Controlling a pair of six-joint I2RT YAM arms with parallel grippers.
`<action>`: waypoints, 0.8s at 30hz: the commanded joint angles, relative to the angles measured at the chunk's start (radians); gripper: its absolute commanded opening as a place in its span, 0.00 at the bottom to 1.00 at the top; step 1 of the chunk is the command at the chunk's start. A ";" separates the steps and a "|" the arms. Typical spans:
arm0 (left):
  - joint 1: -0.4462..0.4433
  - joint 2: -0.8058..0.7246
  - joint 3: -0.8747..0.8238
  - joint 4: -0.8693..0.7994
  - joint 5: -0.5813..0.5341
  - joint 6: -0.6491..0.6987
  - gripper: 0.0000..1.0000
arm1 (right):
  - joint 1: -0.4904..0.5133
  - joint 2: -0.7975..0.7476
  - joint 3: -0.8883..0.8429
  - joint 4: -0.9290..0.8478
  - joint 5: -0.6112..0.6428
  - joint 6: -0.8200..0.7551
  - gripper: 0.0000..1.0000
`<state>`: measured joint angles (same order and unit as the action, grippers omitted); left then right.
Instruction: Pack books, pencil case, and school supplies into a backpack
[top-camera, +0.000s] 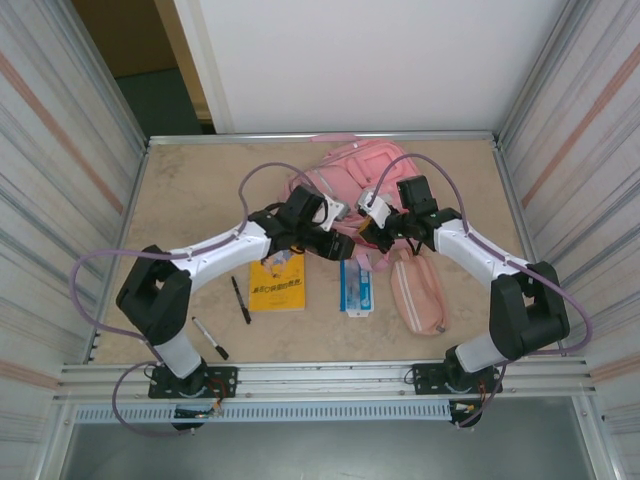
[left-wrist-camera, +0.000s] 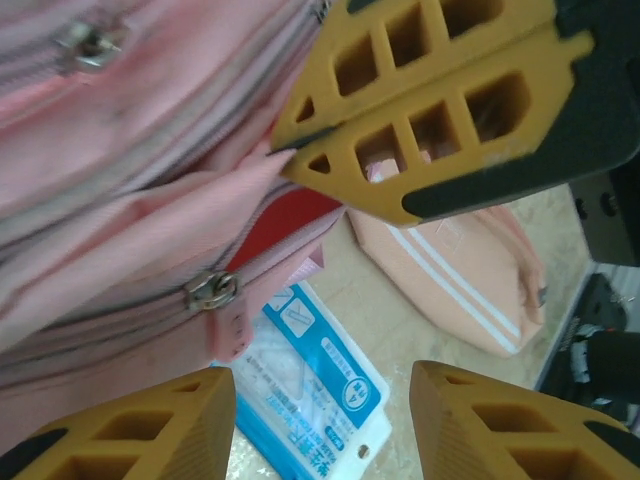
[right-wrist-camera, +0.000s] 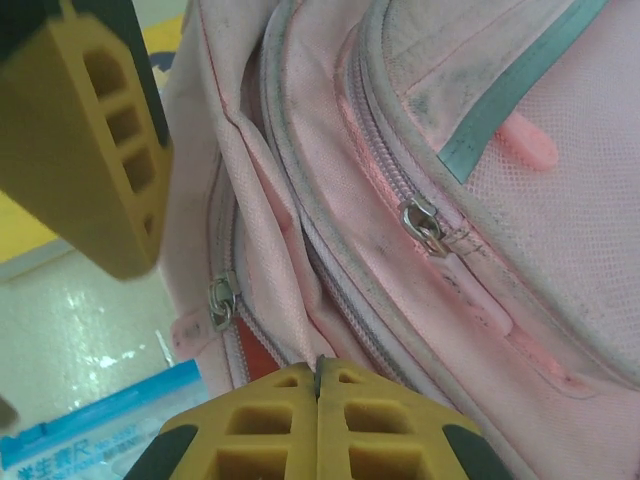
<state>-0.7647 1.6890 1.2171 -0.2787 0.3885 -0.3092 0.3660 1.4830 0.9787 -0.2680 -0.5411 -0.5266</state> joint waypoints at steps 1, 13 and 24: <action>-0.026 0.010 0.002 0.018 -0.159 0.044 0.48 | -0.001 -0.036 0.009 0.061 -0.113 0.082 0.00; -0.074 0.040 -0.026 0.044 -0.474 -0.061 0.44 | 0.010 -0.025 0.007 0.074 -0.155 0.119 0.00; -0.073 -0.017 -0.088 0.122 -0.409 -0.029 0.08 | 0.016 -0.023 0.015 0.032 -0.107 0.098 0.00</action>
<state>-0.8421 1.7134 1.1473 -0.1661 -0.0097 -0.3576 0.3737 1.4841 0.9775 -0.2527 -0.6014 -0.4271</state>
